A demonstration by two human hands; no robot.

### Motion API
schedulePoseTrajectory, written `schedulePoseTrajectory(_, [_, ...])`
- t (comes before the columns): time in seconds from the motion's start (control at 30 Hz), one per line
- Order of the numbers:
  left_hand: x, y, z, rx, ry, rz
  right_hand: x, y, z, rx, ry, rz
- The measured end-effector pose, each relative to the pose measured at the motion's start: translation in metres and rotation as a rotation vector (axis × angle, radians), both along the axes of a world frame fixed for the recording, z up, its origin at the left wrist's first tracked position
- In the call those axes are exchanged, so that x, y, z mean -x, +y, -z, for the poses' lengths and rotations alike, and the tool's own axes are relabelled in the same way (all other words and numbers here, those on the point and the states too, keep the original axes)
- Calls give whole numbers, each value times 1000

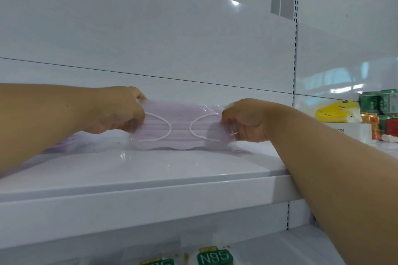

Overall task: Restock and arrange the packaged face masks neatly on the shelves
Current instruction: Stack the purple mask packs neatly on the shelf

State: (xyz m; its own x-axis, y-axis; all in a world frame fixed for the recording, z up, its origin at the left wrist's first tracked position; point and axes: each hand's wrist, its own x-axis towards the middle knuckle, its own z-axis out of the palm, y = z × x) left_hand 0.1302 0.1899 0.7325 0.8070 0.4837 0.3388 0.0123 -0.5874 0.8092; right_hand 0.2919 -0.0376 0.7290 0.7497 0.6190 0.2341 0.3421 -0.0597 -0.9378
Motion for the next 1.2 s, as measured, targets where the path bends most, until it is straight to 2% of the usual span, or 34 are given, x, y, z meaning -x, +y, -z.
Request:
schedulePoseTrajectory(0.23, [12, 2, 0, 9, 33, 42, -1, -2, -5, -190, 11, 61])
schedulePoseTrajectory(0.4, [10, -3, 3, -23, 75, 66, 1, -1, 1, -23, 29, -1])
schedulePoseTrajectory(0.7, [14, 4, -3, -132, -25, 18, -3, -8, -2, -63, -80, 55])
schedulePoseTrajectory(0.87, [15, 7, 3, -155, 65, 14, 2, -11, 7, 181, -82, 2])
schedulePoseTrajectory(1.07, [13, 9, 0, -150, 4, 1, 0, -10, 2, 3, -117, 84])
schedulePoseTrajectory(1.2, [18, 7, 4, -166, 40, -29, 1, -10, 7, 206, -136, 140])
